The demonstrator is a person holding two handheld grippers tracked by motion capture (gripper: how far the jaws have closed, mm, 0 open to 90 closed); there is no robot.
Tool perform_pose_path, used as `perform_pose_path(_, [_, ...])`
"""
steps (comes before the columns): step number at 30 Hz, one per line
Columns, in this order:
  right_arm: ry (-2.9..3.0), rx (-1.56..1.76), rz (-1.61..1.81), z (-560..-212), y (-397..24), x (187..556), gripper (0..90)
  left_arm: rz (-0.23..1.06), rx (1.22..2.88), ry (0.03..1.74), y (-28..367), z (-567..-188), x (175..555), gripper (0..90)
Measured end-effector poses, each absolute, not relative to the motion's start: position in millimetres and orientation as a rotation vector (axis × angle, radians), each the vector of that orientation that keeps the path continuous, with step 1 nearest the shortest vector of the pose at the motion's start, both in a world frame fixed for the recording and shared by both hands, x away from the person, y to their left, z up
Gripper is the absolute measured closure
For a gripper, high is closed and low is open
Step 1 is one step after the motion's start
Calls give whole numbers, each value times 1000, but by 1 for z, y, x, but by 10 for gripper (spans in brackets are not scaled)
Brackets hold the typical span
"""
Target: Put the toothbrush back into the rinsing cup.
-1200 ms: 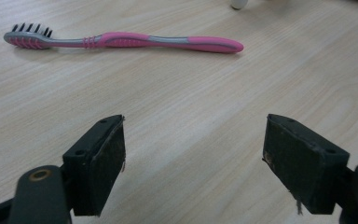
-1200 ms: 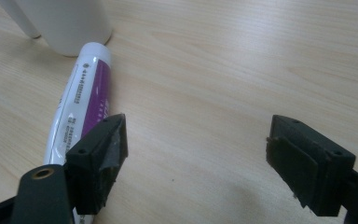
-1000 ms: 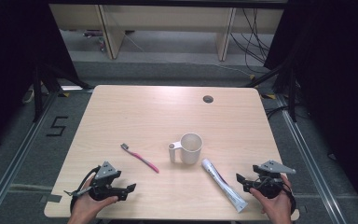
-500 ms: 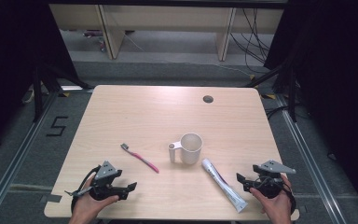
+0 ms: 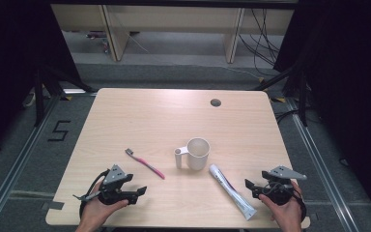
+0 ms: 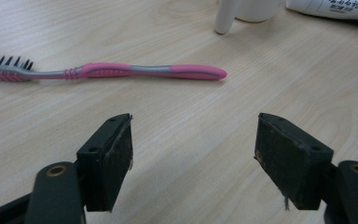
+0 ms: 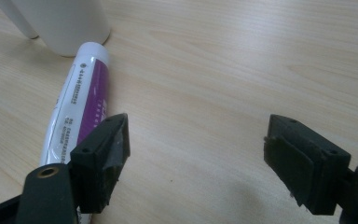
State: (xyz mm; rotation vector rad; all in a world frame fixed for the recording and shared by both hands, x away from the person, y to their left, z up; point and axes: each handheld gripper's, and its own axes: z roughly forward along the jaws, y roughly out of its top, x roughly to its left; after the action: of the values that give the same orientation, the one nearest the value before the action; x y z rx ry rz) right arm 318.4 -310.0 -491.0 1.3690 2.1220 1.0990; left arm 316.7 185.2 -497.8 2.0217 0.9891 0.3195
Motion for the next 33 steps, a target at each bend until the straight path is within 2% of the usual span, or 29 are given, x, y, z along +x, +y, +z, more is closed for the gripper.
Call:
perform_pose_path(7, [2115, 1386, 1107, -492, -309, 319, 236, 342, 2025, 941, 171, -493, 329, 360])
perform_pose_path(13, [2127, 1427, 1120, -491, -307, 318, 239, 347, 1997, 922, 156, -486, 345, 459])
perform_pose_path(14, [2130, 1374, 1107, -492, -309, 320, 241, 351, 2004, 911, 154, -486, 347, 530])
perform_pose_path(16, [2126, 1372, 1104, -492, -309, 320, 242, 345, 1981, 907, 150, -488, 351, 557])
perform_pose_path(21, [2128, 1436, 1127, -492, -307, 318, 243, 347, 1996, 893, 145, -489, 360, 720])
perform_pose_path(23, [2133, 1360, 1124, -492, -310, 320, 245, 356, 2004, 897, 145, -489, 364, 802])
perform_pose_path(33, [2141, 1352, 1113, -492, -309, 321, 247, 361, 2028, 906, 139, -496, 376, 887])
